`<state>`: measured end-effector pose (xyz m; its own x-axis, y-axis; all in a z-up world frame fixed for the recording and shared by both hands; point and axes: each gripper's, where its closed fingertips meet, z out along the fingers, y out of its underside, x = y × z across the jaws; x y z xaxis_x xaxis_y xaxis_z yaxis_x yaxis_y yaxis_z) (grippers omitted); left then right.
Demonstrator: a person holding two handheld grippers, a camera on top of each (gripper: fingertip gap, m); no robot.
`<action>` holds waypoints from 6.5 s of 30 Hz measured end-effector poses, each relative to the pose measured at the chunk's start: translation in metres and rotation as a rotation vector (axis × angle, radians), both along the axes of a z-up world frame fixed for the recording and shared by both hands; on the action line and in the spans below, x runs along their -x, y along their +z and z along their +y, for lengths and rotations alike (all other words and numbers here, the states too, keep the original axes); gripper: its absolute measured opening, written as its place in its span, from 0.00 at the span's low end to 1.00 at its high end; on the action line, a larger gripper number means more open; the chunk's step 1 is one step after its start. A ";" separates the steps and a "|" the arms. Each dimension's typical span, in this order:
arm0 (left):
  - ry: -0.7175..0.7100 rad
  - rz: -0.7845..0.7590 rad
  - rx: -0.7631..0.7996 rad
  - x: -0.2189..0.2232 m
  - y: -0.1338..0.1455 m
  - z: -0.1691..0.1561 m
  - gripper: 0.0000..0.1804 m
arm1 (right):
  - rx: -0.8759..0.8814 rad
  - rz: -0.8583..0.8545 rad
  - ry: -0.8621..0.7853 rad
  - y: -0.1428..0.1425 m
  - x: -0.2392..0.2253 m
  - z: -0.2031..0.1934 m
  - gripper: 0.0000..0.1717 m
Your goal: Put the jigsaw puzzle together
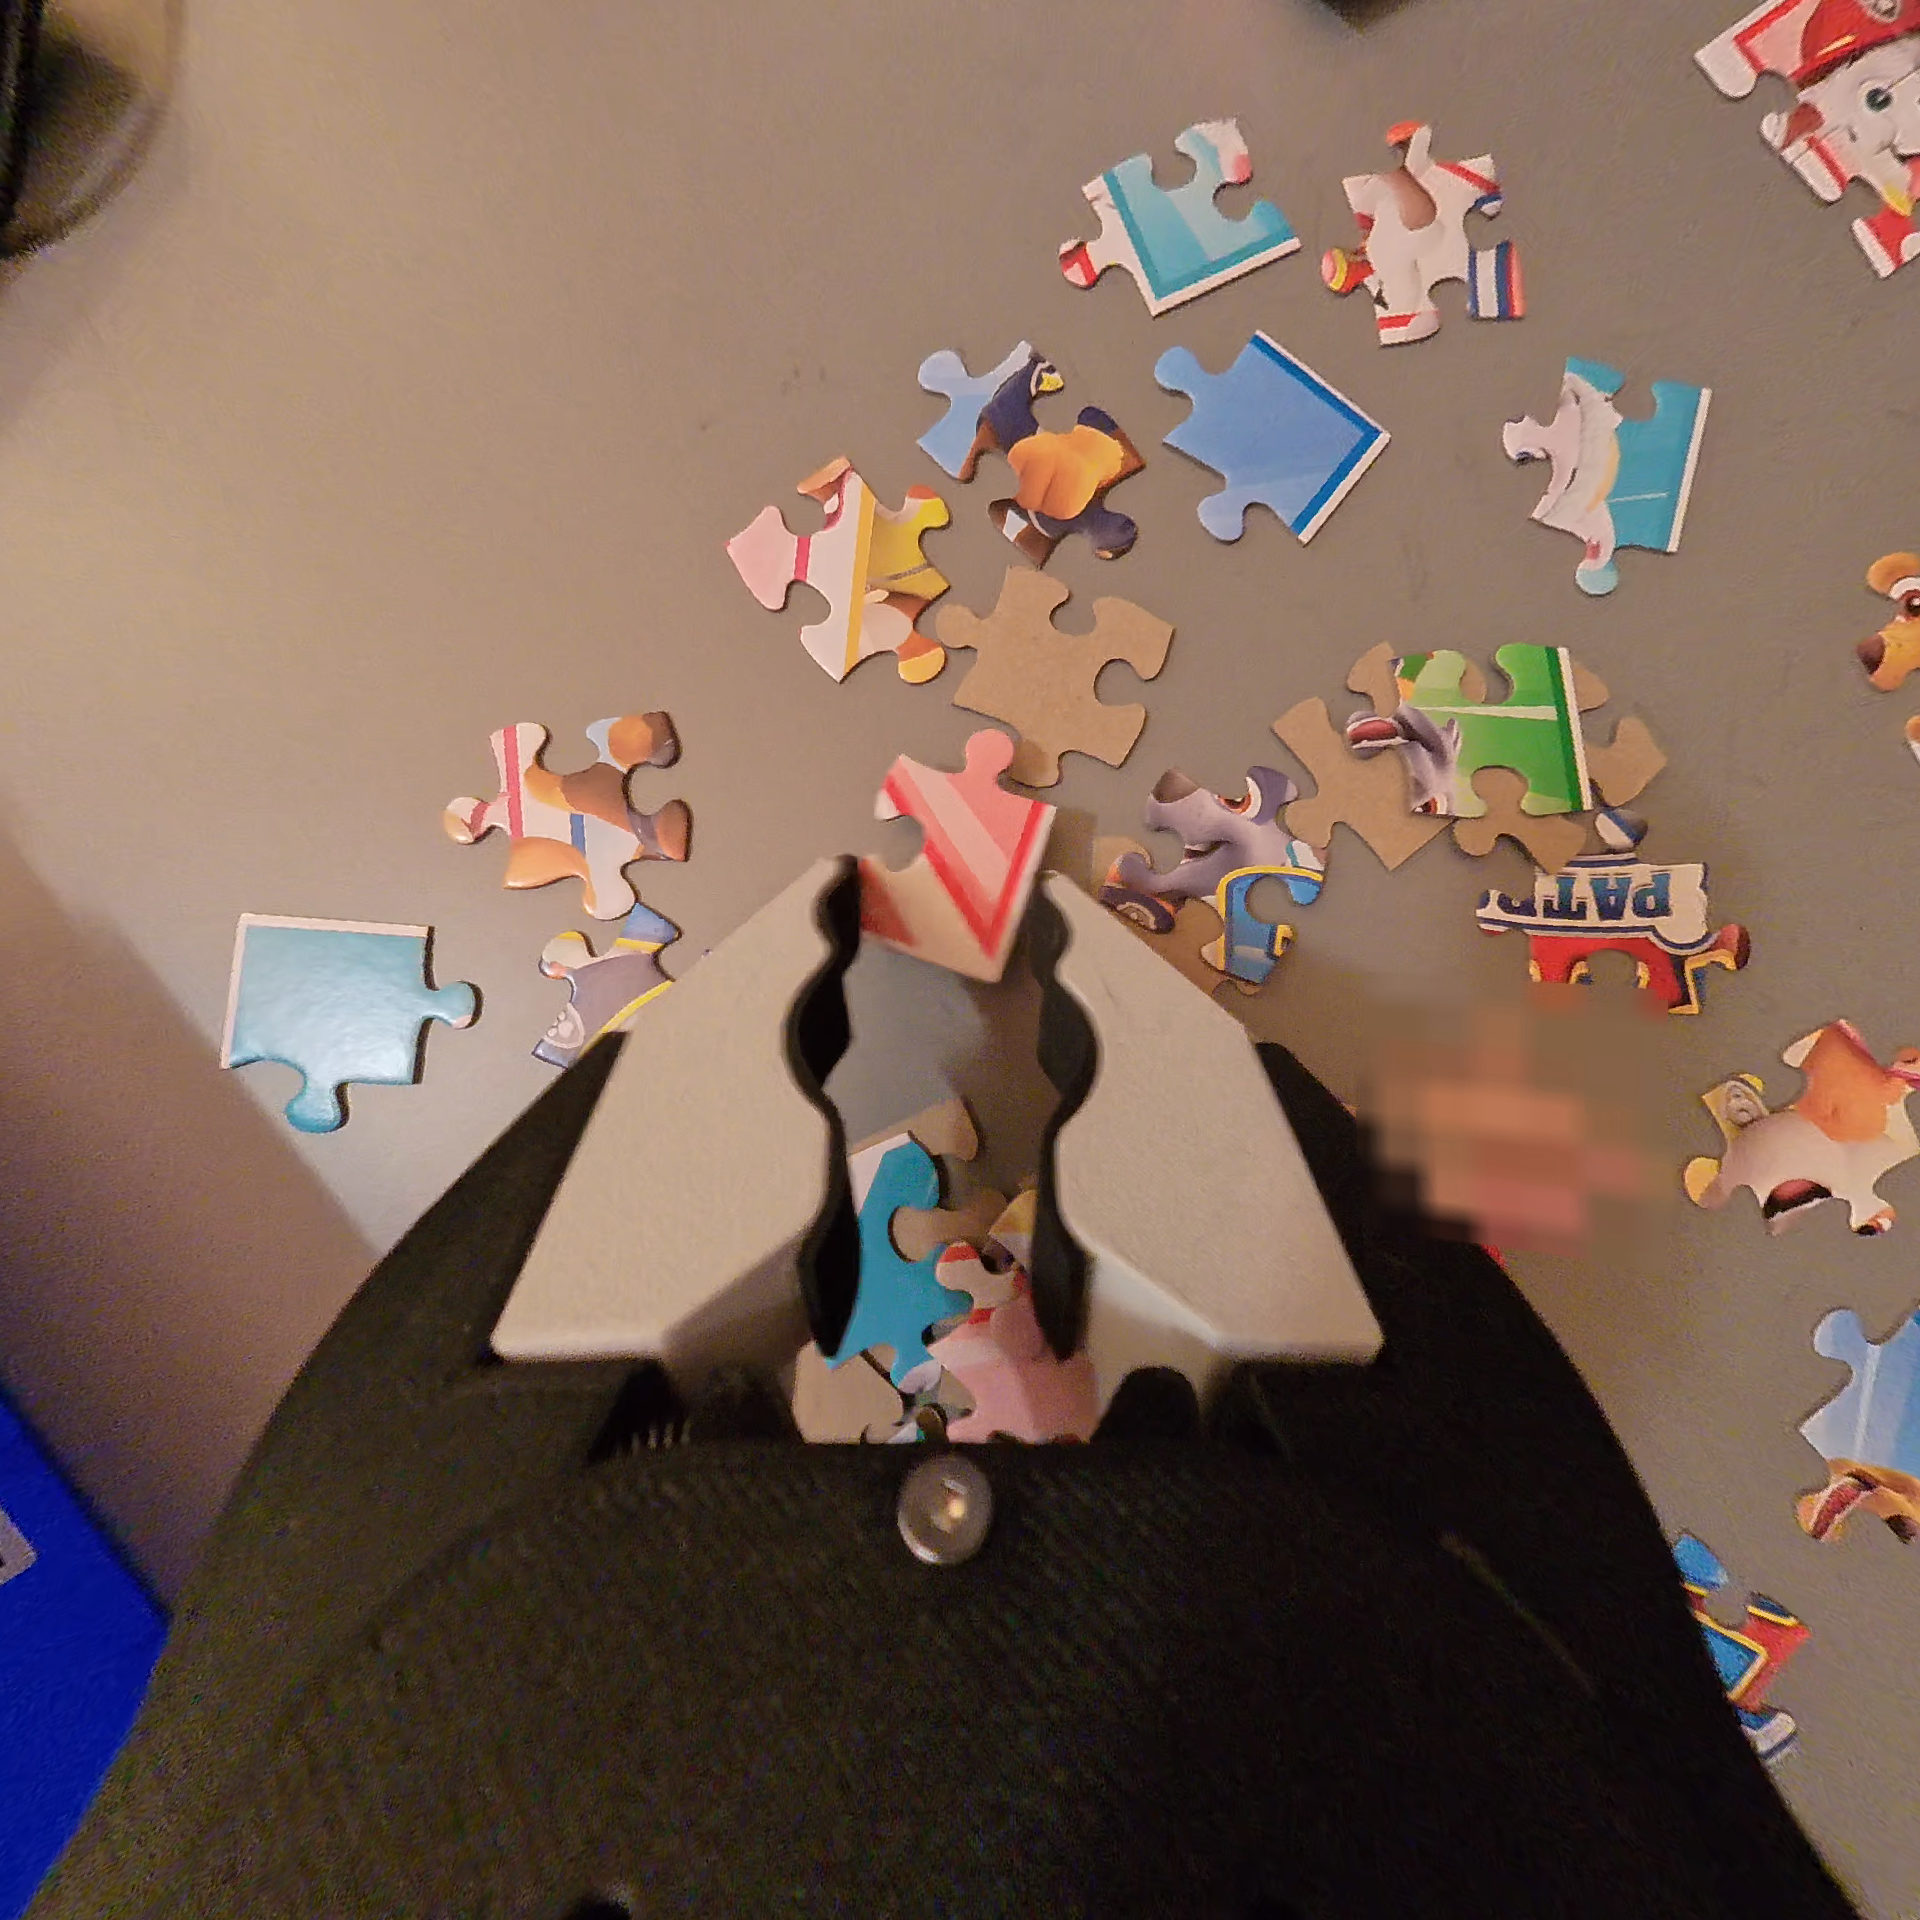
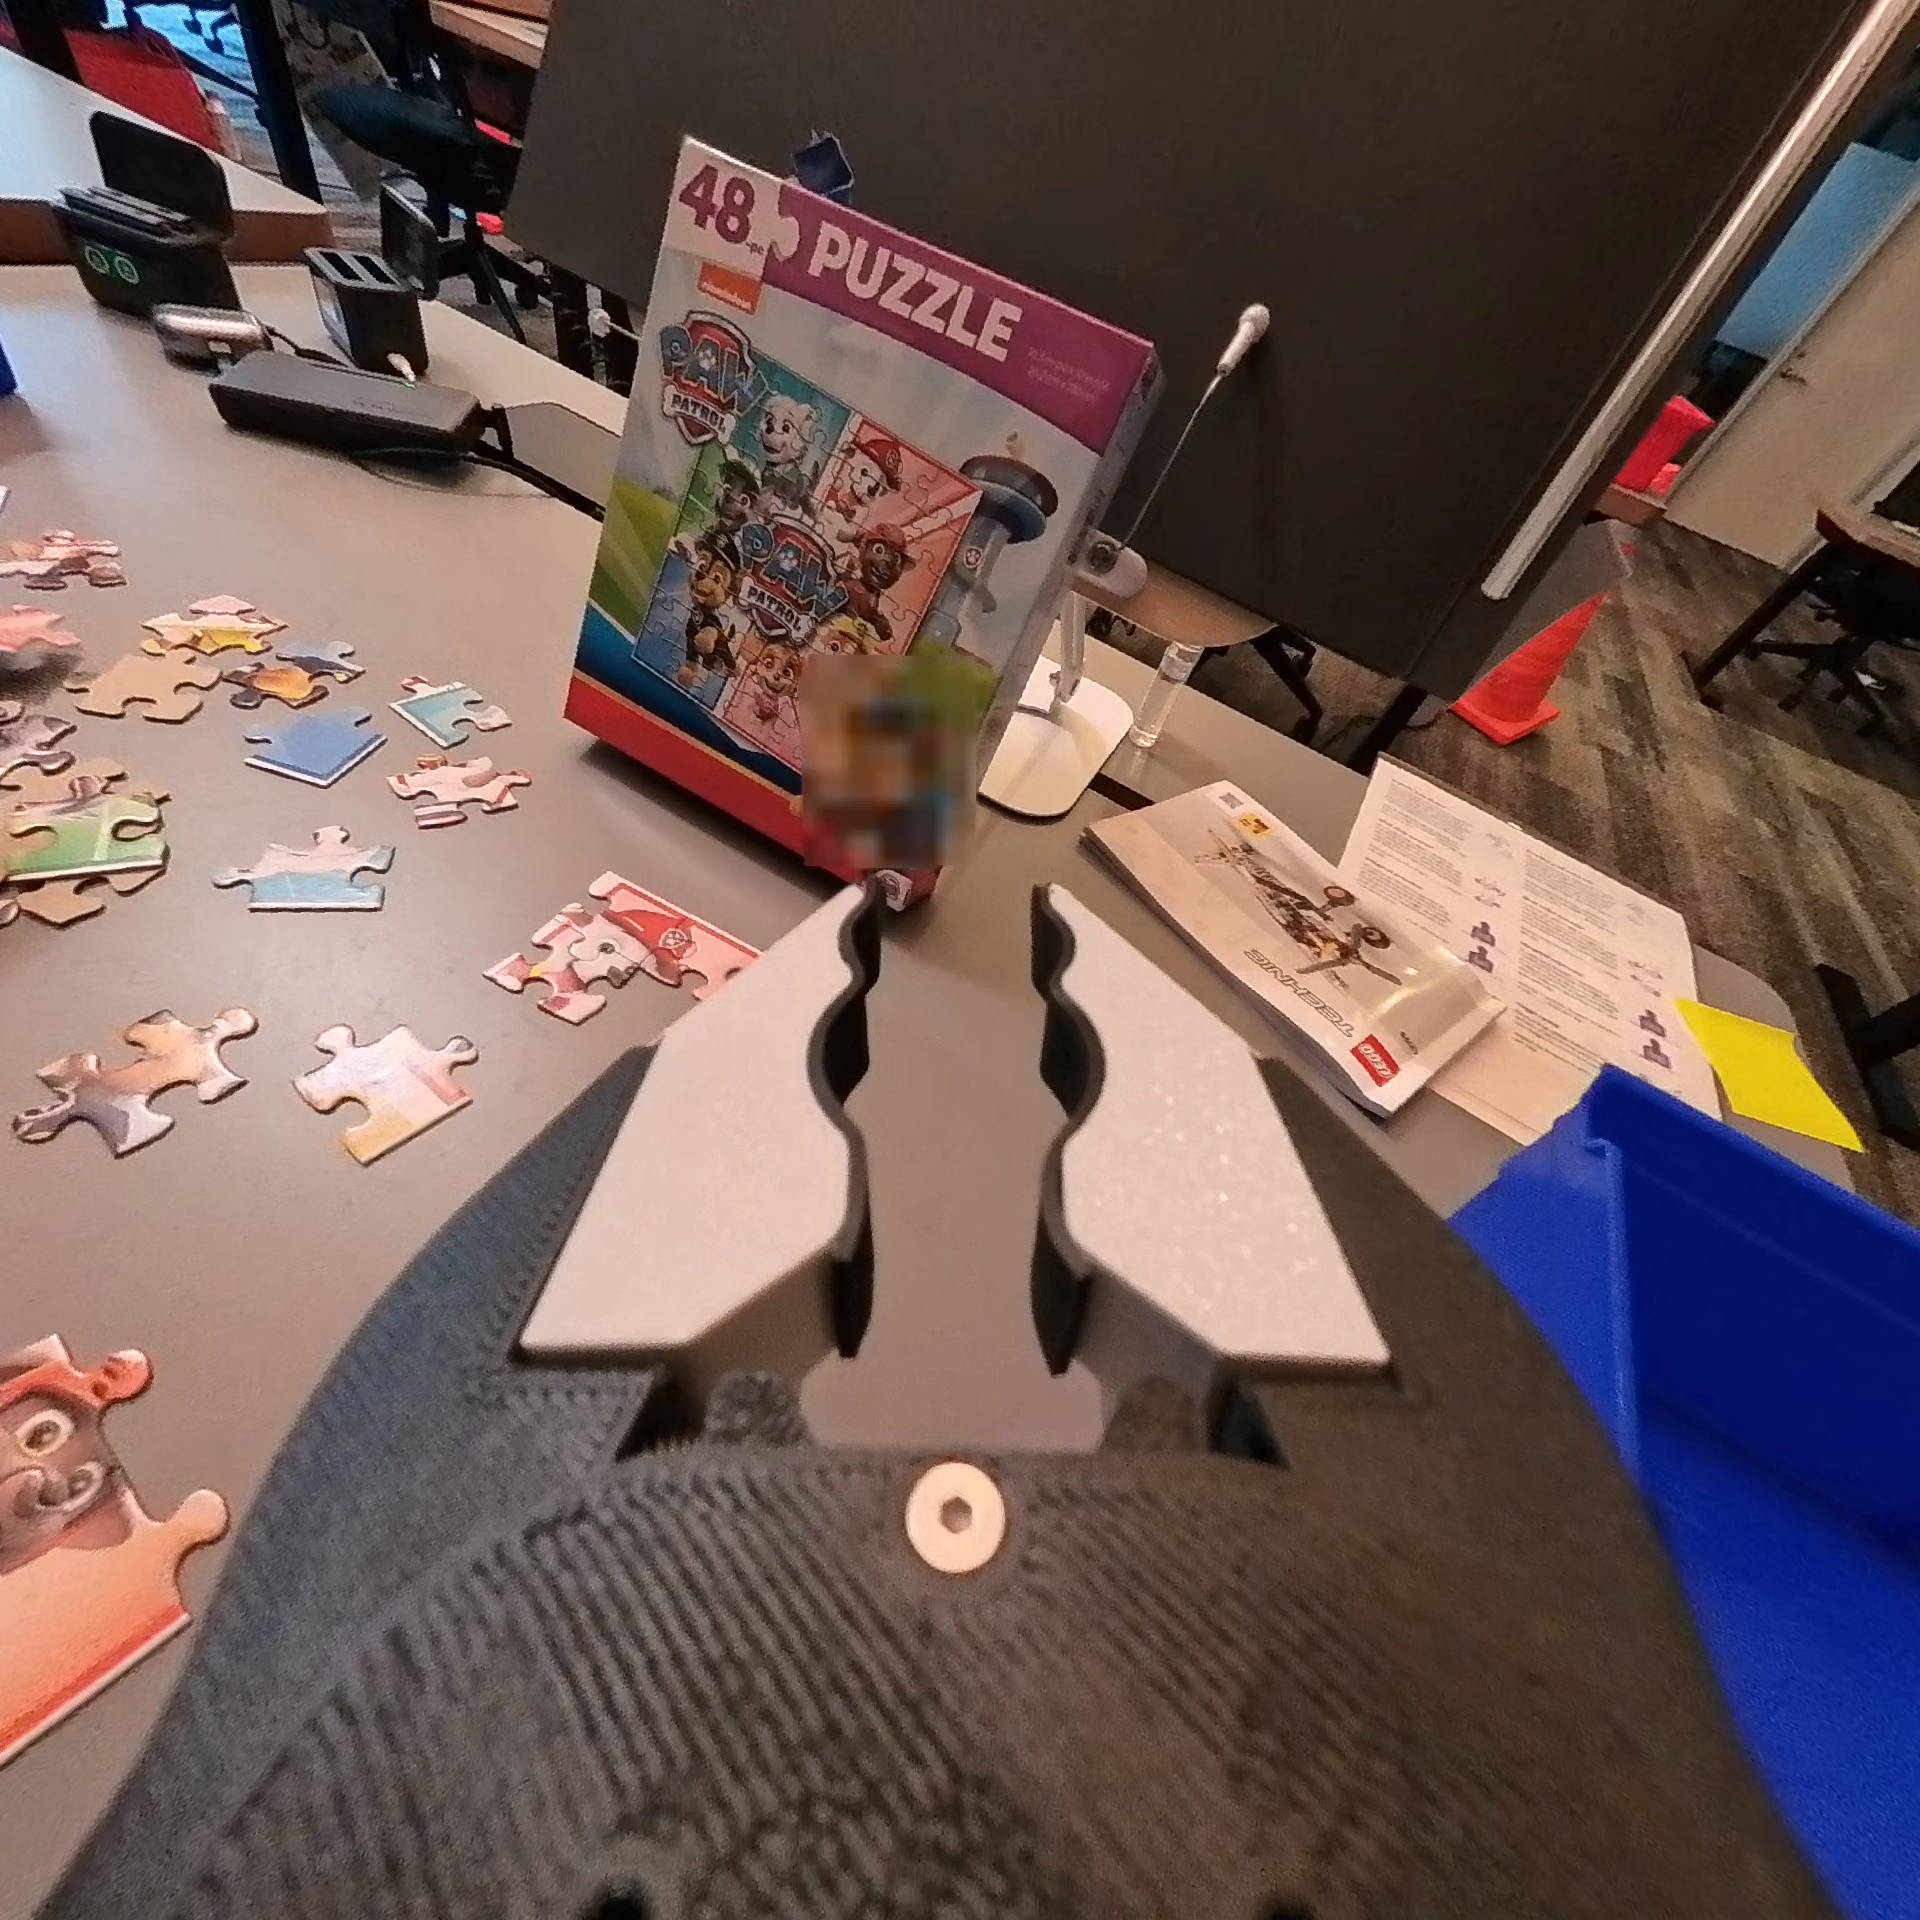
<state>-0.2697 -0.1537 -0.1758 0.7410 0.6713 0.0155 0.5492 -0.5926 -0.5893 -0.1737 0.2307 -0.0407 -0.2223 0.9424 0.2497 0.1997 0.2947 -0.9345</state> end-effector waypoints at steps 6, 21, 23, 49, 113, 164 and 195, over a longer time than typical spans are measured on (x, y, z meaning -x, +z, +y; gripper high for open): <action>0.000 0.018 -0.019 -0.003 0.008 0.001 0.08 | -0.014 -0.002 0.003 0.000 -0.001 -0.003 0.16; -0.054 0.001 0.049 0.013 -0.017 -0.006 0.17 | -0.006 -0.001 0.009 -0.001 -0.004 -0.006 0.16; -0.068 -0.044 0.043 0.008 -0.018 -0.005 0.12 | -0.005 -0.002 0.004 -0.001 -0.004 -0.004 0.16; -0.192 -0.097 0.127 0.013 -0.020 -0.003 0.10 | 0.036 0.002 0.019 -0.006 -0.003 -0.007 0.16; -0.282 -0.097 0.156 0.009 -0.020 -0.022 0.27 | 0.037 -0.017 0.039 -0.014 -0.003 -0.012 0.16; -0.385 -0.028 -0.142 -0.026 0.029 0.024 0.11 | 0.105 -0.017 0.109 -0.013 0.001 -0.040 0.16; -0.512 0.152 -0.408 -0.137 0.075 0.199 0.15 | 0.832 -0.291 0.362 -0.027 -0.012 -0.049 0.00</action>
<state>-0.1330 0.0448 -0.1006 0.9783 0.1970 0.0641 0.1516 -0.4699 -0.8696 -0.1622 0.1818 -0.0681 -0.4833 0.6547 -0.5812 0.4849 -0.3526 -0.8004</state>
